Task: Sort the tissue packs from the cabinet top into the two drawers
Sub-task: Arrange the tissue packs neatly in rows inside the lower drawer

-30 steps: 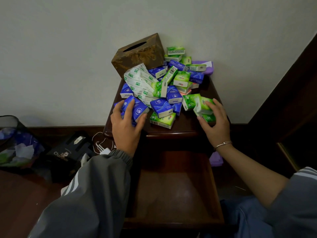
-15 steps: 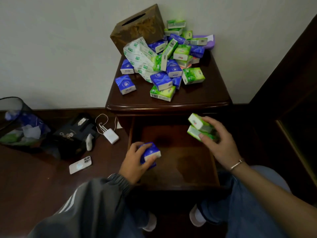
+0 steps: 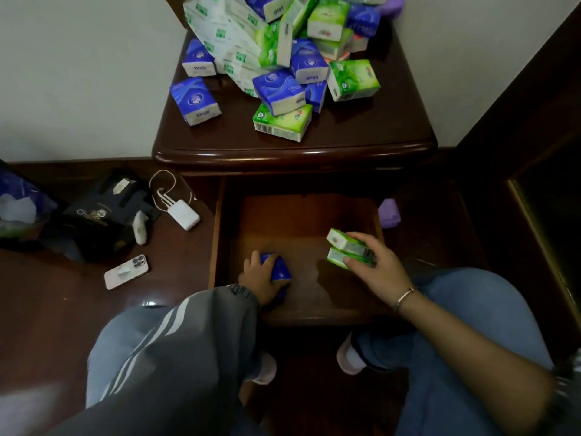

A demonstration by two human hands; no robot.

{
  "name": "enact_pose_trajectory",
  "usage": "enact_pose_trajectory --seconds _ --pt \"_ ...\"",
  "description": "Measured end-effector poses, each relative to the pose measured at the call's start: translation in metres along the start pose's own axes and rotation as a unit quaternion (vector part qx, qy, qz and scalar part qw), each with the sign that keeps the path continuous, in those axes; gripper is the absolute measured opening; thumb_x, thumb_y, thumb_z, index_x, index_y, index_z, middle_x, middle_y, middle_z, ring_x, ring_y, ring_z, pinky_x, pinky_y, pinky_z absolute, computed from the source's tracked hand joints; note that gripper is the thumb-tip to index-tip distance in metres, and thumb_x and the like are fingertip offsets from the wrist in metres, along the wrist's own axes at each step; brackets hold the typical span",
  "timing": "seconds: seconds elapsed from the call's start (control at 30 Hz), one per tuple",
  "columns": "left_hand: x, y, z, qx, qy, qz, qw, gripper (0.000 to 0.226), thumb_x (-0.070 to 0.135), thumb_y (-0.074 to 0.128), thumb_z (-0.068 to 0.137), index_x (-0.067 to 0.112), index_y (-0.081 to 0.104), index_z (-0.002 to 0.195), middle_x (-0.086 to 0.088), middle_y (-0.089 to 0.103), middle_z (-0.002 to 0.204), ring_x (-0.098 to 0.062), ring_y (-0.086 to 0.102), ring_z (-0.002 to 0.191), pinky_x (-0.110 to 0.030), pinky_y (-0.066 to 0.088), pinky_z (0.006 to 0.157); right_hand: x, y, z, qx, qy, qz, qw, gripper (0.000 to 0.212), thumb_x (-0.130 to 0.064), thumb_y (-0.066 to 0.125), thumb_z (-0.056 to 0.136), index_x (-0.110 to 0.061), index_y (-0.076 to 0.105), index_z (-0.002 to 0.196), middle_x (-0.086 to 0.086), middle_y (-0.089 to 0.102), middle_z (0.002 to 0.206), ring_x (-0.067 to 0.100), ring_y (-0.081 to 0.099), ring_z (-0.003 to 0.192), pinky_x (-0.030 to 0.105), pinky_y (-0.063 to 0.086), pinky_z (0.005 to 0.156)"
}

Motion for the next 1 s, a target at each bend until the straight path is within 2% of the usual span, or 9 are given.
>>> enact_pose_trajectory --seconds 0.1,0.2,0.27,0.4,0.53,0.63,0.77,0.9,1.0 --pt "-0.012 0.002 0.001 -0.033 0.016 -0.037 0.999 0.082 0.032 0.072 0.082 0.018 0.025 0.149 -0.013 0.022 0.144 -0.034 0.031 0.133 -0.042 0.032 0.111 0.004 0.000 0.005 -0.002 0.012 0.006 1.000 0.045 -0.015 0.068 0.083 -0.026 0.055 0.125 -0.001 0.056 0.127 0.013 0.055 0.113 0.029 0.049 0.093" --pt "-0.025 -0.017 0.006 -0.005 0.038 -0.105 0.994 0.088 0.018 0.079 0.075 0.004 0.029 0.145 -0.017 0.026 0.137 -0.032 0.039 0.128 -0.031 0.030 0.112 0.003 0.002 0.010 -0.005 0.016 0.026 1.000 0.045 -0.013 0.068 0.083 -0.025 0.056 0.124 0.000 0.057 0.125 0.014 0.056 0.112 0.030 0.049 0.094" --pt "-0.034 -0.032 0.010 -0.002 0.061 -0.092 0.994 0.082 0.014 0.080 0.071 -0.001 0.035 0.138 -0.017 0.027 0.135 -0.030 0.041 0.124 -0.022 0.027 0.107 0.003 0.004 0.013 -0.008 0.018 0.037 0.999 0.045 -0.012 0.067 0.083 -0.022 0.055 0.125 0.002 0.057 0.125 0.015 0.056 0.112 0.031 0.049 0.094" --pt "-0.046 -0.041 0.009 -0.076 0.117 0.015 0.990 0.065 0.002 0.064 0.077 0.003 0.037 0.136 -0.016 0.025 0.136 -0.033 0.047 0.119 -0.022 0.034 0.101 0.004 0.005 0.014 -0.012 0.026 0.030 0.999 0.045 -0.013 0.066 0.084 -0.020 0.054 0.127 0.002 0.056 0.126 0.013 0.055 0.111 0.027 0.048 0.091" --pt "-0.041 -0.032 0.005 -0.189 0.147 0.137 0.961 0.069 0.003 0.055 0.084 0.016 0.026 0.146 -0.016 0.010 0.149 -0.038 0.048 0.123 -0.031 0.042 0.102 0.005 0.006 0.015 -0.013 0.034 0.029 0.999 0.045 -0.012 0.066 0.085 -0.021 0.054 0.128 0.000 0.054 0.125 0.009 0.053 0.108 0.014 0.046 0.083" --pt "-0.035 -0.024 0.002 -0.266 0.146 0.107 0.947 0.074 -0.004 0.051 0.083 0.023 0.026 0.147 -0.009 0.015 0.153 -0.033 0.038 0.133 -0.030 0.038 0.106 0.006 0.005 0.016 -0.011 0.038 0.028 0.999 0.046 -0.012 0.065 0.085 -0.020 0.053 0.128 -0.002 0.053 0.124 0.008 0.052 0.107 0.009 0.045 0.079" --pt "-0.032 -0.023 0.001 -0.264 0.088 -0.019 0.960 0.077 0.004 0.055 0.088 0.032 0.019 0.150 -0.004 0.036 0.150 -0.021 0.039 0.135 -0.026 0.040 0.103 0.008 0.004 0.016 -0.013 0.041 0.030 0.999 0.046 -0.012 0.065 0.085 -0.021 0.053 0.128 -0.004 0.052 0.122 0.005 0.052 0.105 0.003 0.045 0.074" --pt "-0.033 -0.018 0.010 -0.250 0.084 0.072 0.962 0.063 0.012 0.061 0.089 0.012 0.032 0.146 -0.010 0.040 0.148 -0.022 0.041 0.133 -0.028 0.033 0.110 0.009 0.006 0.017 -0.017 0.041 0.037 0.998 0.046 -0.011 0.066 0.085 -0.021 0.053 0.128 -0.004 0.052 0.123 0.008 0.053 0.108 0.007 0.046 0.077" --pt "-0.027 -0.015 0.015 -0.285 0.087 0.100 0.949 0.066 0.014 0.062 0.089 0.012 0.031 0.147 -0.011 0.035 0.150 -0.024 0.035 0.136 -0.028 0.029 0.110 0.009 0.007 0.017 -0.016 0.038 0.029 0.999 0.046 -0.012 0.066 0.084 -0.022 0.054 0.127 -0.004 0.053 0.123 0.004 0.052 0.104 0.007 0.044 0.078"
Point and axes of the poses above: each hand's wrist, its own z-axis towards the middle knuckle, its own y-axis out of the palm, x = y × z, the point moved 2 cm from there along z, towards the middle knuckle
